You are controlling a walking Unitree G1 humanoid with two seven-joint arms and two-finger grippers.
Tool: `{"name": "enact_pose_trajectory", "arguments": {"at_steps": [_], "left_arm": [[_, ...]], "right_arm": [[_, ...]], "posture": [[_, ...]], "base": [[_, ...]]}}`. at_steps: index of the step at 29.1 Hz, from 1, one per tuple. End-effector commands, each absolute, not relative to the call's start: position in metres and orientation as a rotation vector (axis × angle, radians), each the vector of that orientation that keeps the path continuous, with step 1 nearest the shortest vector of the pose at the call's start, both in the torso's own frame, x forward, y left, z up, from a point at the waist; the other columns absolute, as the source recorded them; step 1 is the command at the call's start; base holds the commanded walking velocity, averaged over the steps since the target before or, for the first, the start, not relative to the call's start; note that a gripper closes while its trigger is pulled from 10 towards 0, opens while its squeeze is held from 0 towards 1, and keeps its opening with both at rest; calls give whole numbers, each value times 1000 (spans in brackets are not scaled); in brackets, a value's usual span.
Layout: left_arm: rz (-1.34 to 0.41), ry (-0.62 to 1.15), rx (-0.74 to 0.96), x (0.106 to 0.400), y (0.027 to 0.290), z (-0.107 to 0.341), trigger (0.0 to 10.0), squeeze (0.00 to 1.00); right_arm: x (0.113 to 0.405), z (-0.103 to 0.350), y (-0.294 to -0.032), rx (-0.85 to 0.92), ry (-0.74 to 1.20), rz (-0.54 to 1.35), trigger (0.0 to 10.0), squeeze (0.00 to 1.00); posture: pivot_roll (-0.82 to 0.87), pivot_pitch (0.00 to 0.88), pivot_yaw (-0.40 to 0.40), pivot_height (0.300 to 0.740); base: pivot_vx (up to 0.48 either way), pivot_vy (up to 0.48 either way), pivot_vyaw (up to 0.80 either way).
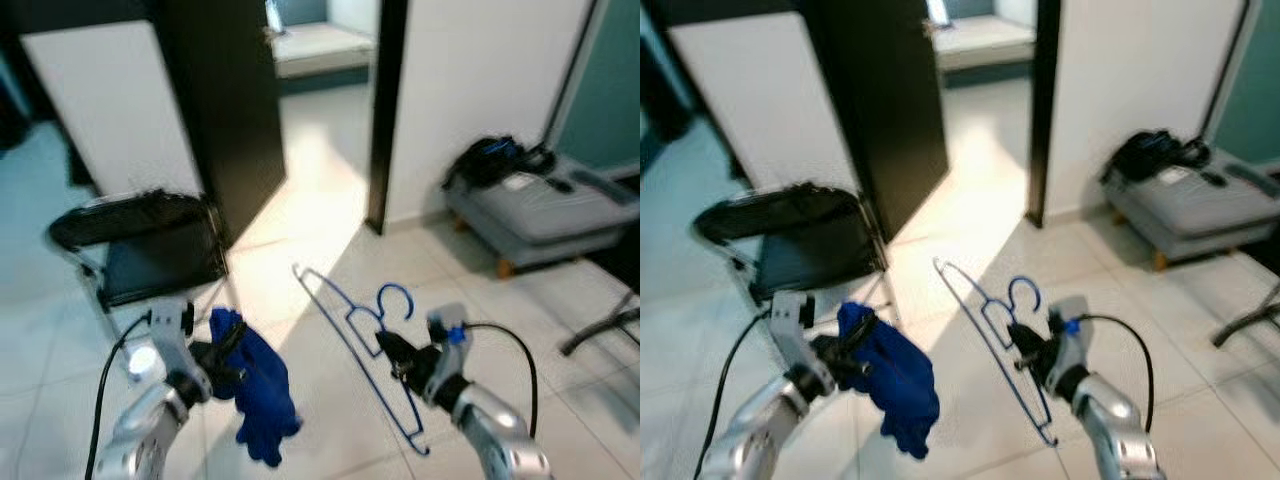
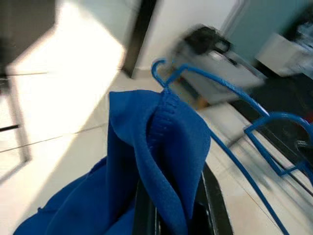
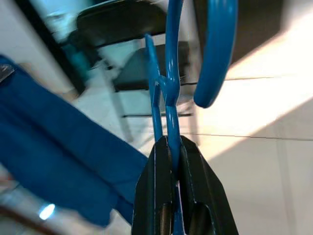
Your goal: Hang hanger
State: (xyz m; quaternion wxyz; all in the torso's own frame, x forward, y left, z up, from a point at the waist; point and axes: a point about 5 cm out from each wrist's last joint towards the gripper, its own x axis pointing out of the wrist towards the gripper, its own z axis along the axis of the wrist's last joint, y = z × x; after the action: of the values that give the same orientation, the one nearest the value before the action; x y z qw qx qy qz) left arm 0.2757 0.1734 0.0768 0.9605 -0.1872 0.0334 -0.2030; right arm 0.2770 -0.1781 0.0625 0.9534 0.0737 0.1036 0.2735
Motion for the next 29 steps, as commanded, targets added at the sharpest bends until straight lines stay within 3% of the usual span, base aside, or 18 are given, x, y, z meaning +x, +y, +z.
{"name": "enact_pose_trajectory", "arguments": {"at_steps": [1, 3, 7, 13, 20, 25, 29], "left_arm": [[-385, 62, -383, 276, 173, 74, 10000, 0], [-377, 60, -386, 277, 173, 73, 10000, 0], [-304, 37, -406, 281, 173, 74, 10000, 0], [-253, 23, -388, 283, 170, 75, 10000, 0], [-203, -12, -378, 283, 174, 76, 10000, 0], [-155, -81, -344, 284, 181, 88, 10000, 0], [-79, -228, -247, 290, 201, 130, 10000, 0]], "right_arm": [[278, 61, -182, 135, 219, 555, 10000, 0], [278, 60, -183, 136, 223, 555, 10000, 0], [278, 58, -187, 121, 263, 587, 10000, 0], [283, 58, -191, 132, 277, 589, 10000, 0], [293, 63, -194, 161, 260, 548, 10000, 0], [292, 64, -193, 138, 233, 558, 10000, 0], [290, 65, -192, 111, 210, 567, 10000, 0]], "posture": [[-30, 0, -8, 740], [-30, 0, -8, 740], [2, 0, -114, 740], [48, 0, -181, 740], [56, 0, -185, 740], [37, 0, -132, 740], [32, 0, -102, 740]], "base": [[0, 0, 769], [0, 0, 769], [0, 0, 763], [0, 0, 740], [197, 0, 191], [480, 0, 435], [413, 0, 731]]}}
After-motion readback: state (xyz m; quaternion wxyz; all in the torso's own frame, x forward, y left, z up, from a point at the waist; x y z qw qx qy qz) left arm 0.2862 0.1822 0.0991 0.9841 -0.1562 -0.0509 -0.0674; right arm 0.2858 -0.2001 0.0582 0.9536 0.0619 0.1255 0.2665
